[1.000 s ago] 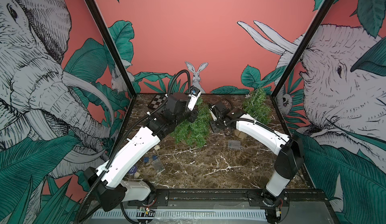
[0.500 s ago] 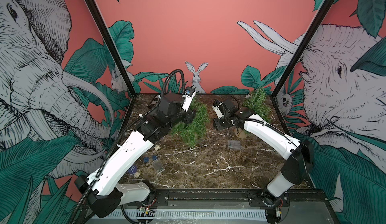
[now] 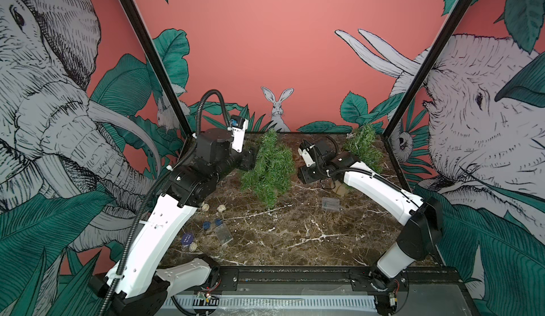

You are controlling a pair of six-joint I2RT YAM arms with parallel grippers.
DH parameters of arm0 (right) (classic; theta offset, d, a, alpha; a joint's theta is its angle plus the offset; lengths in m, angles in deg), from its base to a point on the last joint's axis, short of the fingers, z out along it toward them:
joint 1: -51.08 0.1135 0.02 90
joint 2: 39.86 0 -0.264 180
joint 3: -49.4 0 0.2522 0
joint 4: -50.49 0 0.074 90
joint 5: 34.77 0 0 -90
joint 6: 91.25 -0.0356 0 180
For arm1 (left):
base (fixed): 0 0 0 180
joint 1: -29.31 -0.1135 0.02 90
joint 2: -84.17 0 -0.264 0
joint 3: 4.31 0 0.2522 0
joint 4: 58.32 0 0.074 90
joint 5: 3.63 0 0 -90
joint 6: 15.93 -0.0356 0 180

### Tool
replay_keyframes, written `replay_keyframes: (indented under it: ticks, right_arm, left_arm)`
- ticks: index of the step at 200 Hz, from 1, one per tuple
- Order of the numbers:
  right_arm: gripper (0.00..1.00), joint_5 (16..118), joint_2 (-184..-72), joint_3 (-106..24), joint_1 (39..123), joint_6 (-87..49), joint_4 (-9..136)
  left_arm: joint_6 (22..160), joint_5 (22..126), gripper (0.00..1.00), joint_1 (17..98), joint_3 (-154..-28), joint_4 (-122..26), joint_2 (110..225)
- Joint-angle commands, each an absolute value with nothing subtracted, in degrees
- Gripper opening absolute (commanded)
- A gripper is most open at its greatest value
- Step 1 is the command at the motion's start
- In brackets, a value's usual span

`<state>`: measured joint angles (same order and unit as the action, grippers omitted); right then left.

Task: Wrap string light around the christmas tree
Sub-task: Place the christmas tree at the center of the board, then pick up the light string from the center of the board.

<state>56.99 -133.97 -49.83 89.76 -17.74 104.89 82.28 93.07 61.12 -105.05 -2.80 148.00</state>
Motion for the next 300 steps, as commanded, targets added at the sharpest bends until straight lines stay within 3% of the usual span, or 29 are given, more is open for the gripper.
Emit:
replay_keyframes:
  ticks: [1, 42, 70, 114, 148, 192, 264, 300]
  right_arm:
    - [0.52, 57.52, -133.9, -49.53, 89.83, -18.48, 103.25]
    - [0.52, 58.24, -133.2, -48.14, 89.79, -19.0, 101.32]
    - [0.52, 59.07, -133.47, -47.52, 89.83, -19.01, 100.33]
    - [0.52, 59.51, -133.92, -46.81, 89.78, -18.67, 99.07]
    - [0.52, 59.98, -133.21, -45.52, 89.83, -18.68, 97.85]
    - [0.52, 60.73, -132.64, -44.17, 89.75, -18.61, 96.61]
    - [0.52, 60.64, -129.96, -42.81, 89.38, -18.29, 97.37]
    - [0.52, 61.21, -126.15, -41.05, 89.32, -18.9, 100.34]
  left_arm:
    - [87.96, 91.99, 0.67, 57.65, -103.37, 2.35, 145.79]
    - [94.04, 87.07, 0.66, 44.25, -94.71, 5.97, 141.36]
    - [98.71, 86.75, 0.66, 41.57, -83.62, 5.57, 139.31]
    - [109.17, 95.18, 0.69, 42.62, -67.4, 3.78, 138.72]
    - [121.35, 106.01, 0.8, 52.7, -61.33, 6.59, 141.35]
    - [135.71, 103.67, 0.8, 56.73, -49.86, 1.77, 144.1]
    - [130.18, 98.57, 0.78, 56.47, -45.96, -12.03, 153.57]
    - [130.72, 94.12, 0.7, 56.37, -43.24, -18.29, 154.86]
